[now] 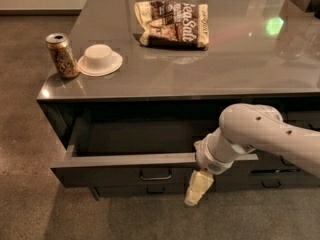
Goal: Open top drawer
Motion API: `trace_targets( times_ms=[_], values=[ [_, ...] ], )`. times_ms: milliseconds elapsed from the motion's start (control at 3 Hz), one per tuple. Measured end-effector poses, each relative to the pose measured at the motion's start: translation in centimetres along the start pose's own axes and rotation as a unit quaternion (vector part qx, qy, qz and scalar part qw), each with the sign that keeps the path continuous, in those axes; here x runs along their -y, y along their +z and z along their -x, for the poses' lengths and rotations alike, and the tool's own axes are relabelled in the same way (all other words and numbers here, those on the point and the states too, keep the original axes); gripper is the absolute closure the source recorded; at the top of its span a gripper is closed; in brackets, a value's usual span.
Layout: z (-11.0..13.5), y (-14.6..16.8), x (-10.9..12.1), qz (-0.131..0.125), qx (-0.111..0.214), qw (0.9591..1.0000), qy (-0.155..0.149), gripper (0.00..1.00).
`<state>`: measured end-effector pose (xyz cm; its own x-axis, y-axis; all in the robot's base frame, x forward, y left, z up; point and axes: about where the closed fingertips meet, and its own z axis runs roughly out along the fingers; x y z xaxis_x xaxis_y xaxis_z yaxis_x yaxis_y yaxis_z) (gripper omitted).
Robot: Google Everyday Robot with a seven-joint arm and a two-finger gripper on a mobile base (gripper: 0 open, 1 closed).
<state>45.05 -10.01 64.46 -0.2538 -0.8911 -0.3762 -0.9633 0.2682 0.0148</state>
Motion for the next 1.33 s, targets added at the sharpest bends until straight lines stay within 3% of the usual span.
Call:
trace_targets(
  times_ms=[333,1333],
  values=[
    [-0.5,-1.5,-0.6,0.003,-0.019,0.9998,-0.011,0.0],
    [-2.4,-3.2,-1.5,0.032,-0.068,0.9969,-0.022,0.64]
  ],
)
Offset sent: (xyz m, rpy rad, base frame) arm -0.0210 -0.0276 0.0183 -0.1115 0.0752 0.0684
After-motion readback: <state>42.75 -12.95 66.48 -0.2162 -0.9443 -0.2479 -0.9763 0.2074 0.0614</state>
